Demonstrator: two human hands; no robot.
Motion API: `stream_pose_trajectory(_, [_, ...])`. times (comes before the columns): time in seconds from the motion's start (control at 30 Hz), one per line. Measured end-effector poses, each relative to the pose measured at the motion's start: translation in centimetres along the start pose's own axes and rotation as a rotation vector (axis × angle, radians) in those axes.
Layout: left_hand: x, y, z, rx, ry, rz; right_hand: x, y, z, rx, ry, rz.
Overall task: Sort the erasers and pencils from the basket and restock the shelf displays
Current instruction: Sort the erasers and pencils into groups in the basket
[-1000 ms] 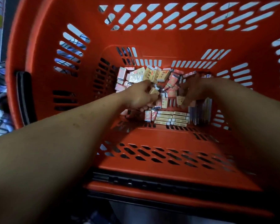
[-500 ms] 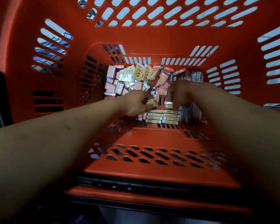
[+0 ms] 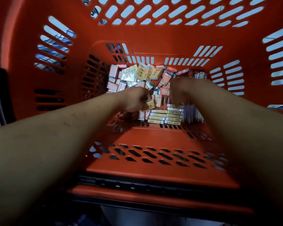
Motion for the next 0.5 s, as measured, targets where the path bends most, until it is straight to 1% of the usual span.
stream_pose_trajectory(0.07, [0.2, 0.1, -0.2, 0.020, 0.003, -0.004, -0.2, 0.0, 0.4, -0.049, -0.001, -0.001])
stream_pose_trajectory(0.13, [0.3, 0.0, -0.5, 0.028, 0.014, -0.005, -0.5, 0.2, 0.6, -0.147, 0.044, -0.065])
stream_pose_trajectory(0.2, [0.4, 0.0, -0.8, 0.019, 0.017, -0.002, -0.5, 0.3, 0.8, -0.234, 0.124, -0.197])
stream_pose_trajectory(0.27, [0.5, 0.0, -1.0, 0.008, 0.030, -0.002, -0.3, 0.0, 1.1, -0.274, 0.213, -0.340])
stream_pose_trajectory(0.3, [0.5, 0.0, -1.0, 0.006, 0.039, -0.007, -0.2, -0.1, 1.5, -0.281, 0.220, -0.390])
stream_pose_trajectory(0.37, [0.5, 0.0, -1.0, 0.007, 0.042, -0.020, 0.1, -0.2, 2.3, -0.324, 0.136, -0.427])
stream_pose_trajectory(0.5, [0.4, -0.2, -1.0, 0.012, 0.032, -0.033, 0.3, 0.6, 4.0, -0.501, -0.136, -0.413])
Point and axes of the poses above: each hand's wrist, its own y-axis towards the middle knuckle, its own z-axis out of the palm, x = y × z, the point moved 1 cm from there along y, towards the middle knuckle, and after that the axes turned 13 degrees about y, right-handed, at the moved point
